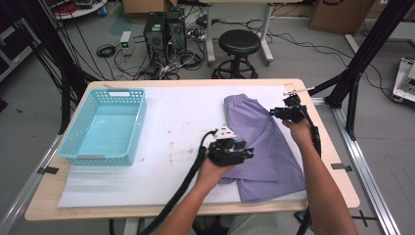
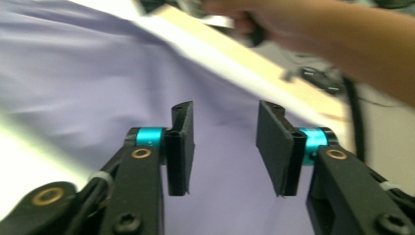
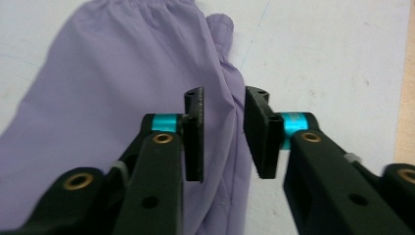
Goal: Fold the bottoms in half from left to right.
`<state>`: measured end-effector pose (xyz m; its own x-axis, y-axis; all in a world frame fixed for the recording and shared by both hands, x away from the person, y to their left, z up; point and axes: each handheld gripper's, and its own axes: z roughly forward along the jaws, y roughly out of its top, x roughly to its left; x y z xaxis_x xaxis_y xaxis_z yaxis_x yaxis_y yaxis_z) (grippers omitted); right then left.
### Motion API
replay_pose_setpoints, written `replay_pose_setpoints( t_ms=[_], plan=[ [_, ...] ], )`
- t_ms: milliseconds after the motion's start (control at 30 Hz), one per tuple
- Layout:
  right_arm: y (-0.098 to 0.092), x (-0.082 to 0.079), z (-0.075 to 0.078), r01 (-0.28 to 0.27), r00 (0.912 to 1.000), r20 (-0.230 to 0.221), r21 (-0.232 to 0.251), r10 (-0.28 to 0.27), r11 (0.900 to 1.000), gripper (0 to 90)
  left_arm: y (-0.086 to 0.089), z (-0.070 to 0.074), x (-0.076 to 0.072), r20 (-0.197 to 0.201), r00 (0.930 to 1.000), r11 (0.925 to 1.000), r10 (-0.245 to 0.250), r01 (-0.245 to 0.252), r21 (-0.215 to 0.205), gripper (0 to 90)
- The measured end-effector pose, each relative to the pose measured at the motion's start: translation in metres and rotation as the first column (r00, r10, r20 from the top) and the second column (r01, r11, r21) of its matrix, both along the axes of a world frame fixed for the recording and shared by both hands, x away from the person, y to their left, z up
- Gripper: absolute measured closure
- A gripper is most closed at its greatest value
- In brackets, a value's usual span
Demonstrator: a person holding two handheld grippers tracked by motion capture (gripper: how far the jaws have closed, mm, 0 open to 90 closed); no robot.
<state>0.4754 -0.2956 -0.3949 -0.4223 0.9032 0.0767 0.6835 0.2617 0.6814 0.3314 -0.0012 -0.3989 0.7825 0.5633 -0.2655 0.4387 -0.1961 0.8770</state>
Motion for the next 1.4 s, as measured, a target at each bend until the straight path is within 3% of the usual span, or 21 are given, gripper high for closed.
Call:
replay_pose_setpoints(
  t_ms=[133, 300, 400, 600, 633, 767, 900, 1200, 1400],
  plan=[
    [0.001, -0.012, 0.011, -0.012, 0.9995, 0.028, -0.005, 0.012, 1.0, 64.4, 0.043, -0.005, 0.001, 0.056, 0.9945, 0.9948, 0.089, -0.091, 0.045, 53.2],
    [-0.001, -0.041, 0.026, -0.033, 0.9924, 0.119, 0.009, 0.032, 0.999, 64.1, 0.093, -0.016, -0.002, 0.074, 0.9832, 0.9854, 0.167, -0.169, 0.021, 53.9],
    [-0.005, -0.056, 0.023, -0.025, 0.9938, 0.108, -0.01, 0.026, 1.0, 61.4, 0.117, -0.023, -0.005, 0.067, 0.9785, 0.9804, 0.195, -0.196, 0.013, 52.8],
    [-0.014, -0.099, 0.005, 0.007, 0.9942, 0.107, 0.016, -0.009, 1.0, 53.3, 0.149, -0.034, -0.01, 0.056, 0.9709, 0.9725, 0.233, -0.232, -0.024, 44.7],
    [-0.015, -0.108, -0.001, 0.012, 0.9943, 0.105, 0.035, -0.016, 0.999, 52.4, 0.153, -0.035, -0.011, 0.056, 0.9712, 0.9727, 0.232, -0.231, -0.025, 44.2],
    [-0.014, -0.132, -0.02, 0.016, 0.9953, 0.095, 0.04, -0.02, 0.999, 49.5, 0.162, -0.035, -0.013, 0.061, 0.9699, 0.9716, 0.236, -0.234, -0.036, 37.4],
    [-0.012, -0.147, -0.028, 0.017, 0.995, 0.097, 0.047, -0.022, 0.999, 48.9, 0.164, -0.033, -0.012, 0.073, 0.966, 0.9682, 0.248, -0.245, -0.052, 33.5],
    [0.004, -0.163, -0.03, -0.041, 0.9917, 0.121, -0.006, 0.042, 0.999, 49.7, 0.16, -0.033, -0.017, 0.081, 0.967, 0.9703, 0.242, -0.24, -0.029, 29.9],
    [0.004, -0.169, -0.028, -0.091, 0.9908, 0.1, 0.0, 0.091, 0.996, 62.0, 0.161, -0.032, -0.018, 0.086, 0.9656, 0.9695, 0.245, -0.244, -0.026, 29.9]
  ],
)
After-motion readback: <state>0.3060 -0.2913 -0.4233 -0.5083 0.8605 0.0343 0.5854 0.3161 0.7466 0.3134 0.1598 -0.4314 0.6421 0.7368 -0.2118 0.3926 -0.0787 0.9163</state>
